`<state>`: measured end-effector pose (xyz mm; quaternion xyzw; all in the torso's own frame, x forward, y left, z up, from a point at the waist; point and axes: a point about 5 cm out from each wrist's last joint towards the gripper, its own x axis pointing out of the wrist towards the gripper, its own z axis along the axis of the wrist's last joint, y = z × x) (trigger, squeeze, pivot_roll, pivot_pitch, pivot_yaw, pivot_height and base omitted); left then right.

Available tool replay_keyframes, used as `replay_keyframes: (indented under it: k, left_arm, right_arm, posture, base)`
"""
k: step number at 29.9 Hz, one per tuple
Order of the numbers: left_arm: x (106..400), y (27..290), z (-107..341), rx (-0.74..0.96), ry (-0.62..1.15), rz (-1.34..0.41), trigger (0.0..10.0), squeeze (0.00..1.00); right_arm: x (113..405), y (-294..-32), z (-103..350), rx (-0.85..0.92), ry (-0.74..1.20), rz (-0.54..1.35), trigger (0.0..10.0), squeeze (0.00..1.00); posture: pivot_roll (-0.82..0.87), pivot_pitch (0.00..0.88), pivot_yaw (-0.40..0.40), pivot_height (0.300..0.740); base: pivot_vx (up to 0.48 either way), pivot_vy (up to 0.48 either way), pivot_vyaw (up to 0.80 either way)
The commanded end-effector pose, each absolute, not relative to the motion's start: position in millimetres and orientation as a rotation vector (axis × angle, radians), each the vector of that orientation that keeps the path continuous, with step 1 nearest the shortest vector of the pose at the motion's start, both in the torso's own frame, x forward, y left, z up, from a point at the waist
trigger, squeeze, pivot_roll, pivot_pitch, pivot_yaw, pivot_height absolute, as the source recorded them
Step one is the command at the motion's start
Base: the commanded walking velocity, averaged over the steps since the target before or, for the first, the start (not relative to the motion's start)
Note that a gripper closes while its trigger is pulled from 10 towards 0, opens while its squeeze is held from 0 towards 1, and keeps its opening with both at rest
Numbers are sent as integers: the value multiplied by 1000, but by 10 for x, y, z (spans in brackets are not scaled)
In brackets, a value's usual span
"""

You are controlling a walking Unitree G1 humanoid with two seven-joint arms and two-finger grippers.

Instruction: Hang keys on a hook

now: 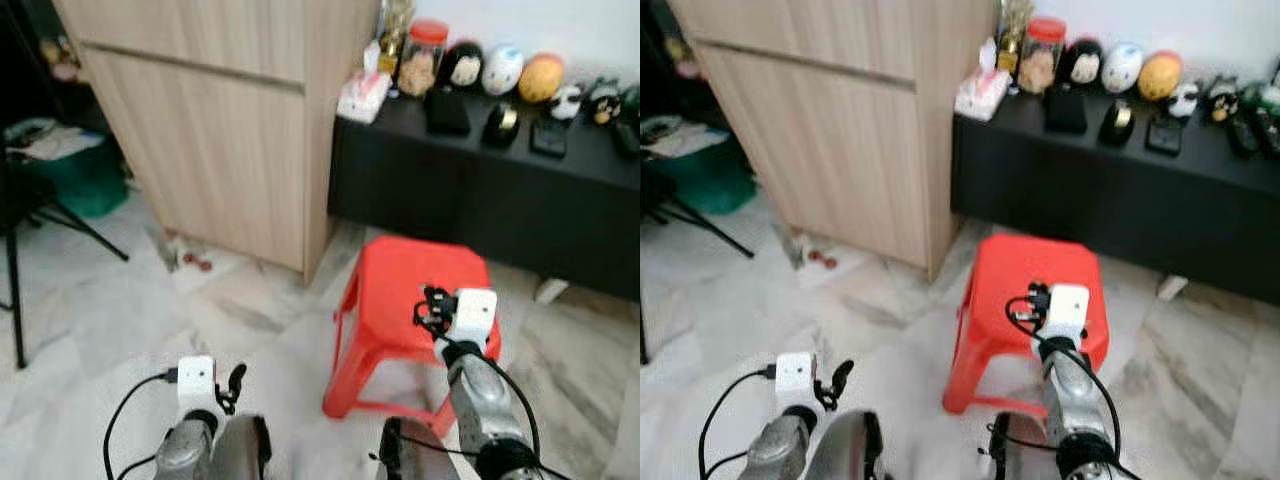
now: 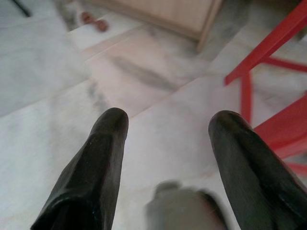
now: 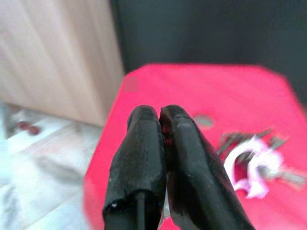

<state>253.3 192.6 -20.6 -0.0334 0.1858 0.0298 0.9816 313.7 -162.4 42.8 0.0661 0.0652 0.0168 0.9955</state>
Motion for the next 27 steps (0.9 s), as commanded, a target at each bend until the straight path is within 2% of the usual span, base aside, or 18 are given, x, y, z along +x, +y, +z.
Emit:
replay_keyframes:
  k: [1, 6, 15, 24, 27]
  left_arm:
    - [2485, 1926, -245, -84, 387, 68, 10000, 0]
    - [2490, 1925, -236, -87, 378, 67, 10000, 0]
    - [2573, 1944, -139, -67, 324, 47, 10000, 0]
    - [2745, 1941, 71, -45, 214, 12, 10000, 0]
    - [2800, 1928, 146, -46, 174, 0, 10000, 0]
  right_arm:
    - [3132, -1652, 424, 133, 135, 25, 10000, 0]
    - [3135, -1652, 425, 132, 137, 27, 10000, 0]
    - [3173, -1697, 488, 98, 121, 31, 10000, 0]
    - [3215, -1635, 542, 113, 113, 75, 10000, 0]
    - [3224, -1624, 543, 64, 132, 89, 10000, 0]
  posture:
    - [114, 109, -28, 596]
    - [114, 108, -27, 596]
    - [110, 93, -26, 596]
    - [109, 76, -24, 650]
    - [109, 70, -24, 670]
  base:
    - [-292, 0, 0]
    - [-280, 0, 0]
    - [0, 0, 0]
    - [0, 0, 0]
    - [0, 0, 0]
